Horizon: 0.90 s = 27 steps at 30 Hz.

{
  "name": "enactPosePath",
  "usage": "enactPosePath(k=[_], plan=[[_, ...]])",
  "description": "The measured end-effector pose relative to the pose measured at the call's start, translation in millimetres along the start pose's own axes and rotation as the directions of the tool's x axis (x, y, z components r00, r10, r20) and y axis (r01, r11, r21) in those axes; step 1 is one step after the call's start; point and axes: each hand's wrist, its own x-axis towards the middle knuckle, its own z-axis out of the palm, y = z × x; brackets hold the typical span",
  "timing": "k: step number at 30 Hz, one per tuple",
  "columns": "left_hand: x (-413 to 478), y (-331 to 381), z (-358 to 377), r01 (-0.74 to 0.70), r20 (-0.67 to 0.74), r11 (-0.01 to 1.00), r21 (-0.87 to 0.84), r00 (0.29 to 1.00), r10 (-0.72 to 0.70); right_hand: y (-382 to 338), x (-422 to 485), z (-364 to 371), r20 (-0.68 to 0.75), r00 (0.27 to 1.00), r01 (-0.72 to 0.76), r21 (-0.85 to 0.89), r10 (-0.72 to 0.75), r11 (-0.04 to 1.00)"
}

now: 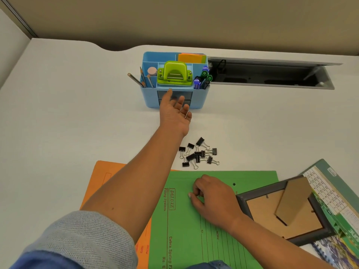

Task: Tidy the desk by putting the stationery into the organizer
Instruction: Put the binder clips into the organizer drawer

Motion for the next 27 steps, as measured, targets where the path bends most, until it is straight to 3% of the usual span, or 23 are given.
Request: enactPosePath(k=[15, 27], plan=[[3.4, -4.5, -13.1, 0.005, -0.127, 0.995, 0.103, 0.992, 0.008, 0.7, -0.2, 1.7, -0.011, 1.000, 0.010, -0.010, -0.011, 1.000], [-14.6, -9.0, -20.4, 0.063, -0.101, 0.996, 0.064, 0.993, -0.056, -0.2, 0.3, 1.2, -0.033, 0.999, 0.014, -0.023, -0.014, 1.000]])
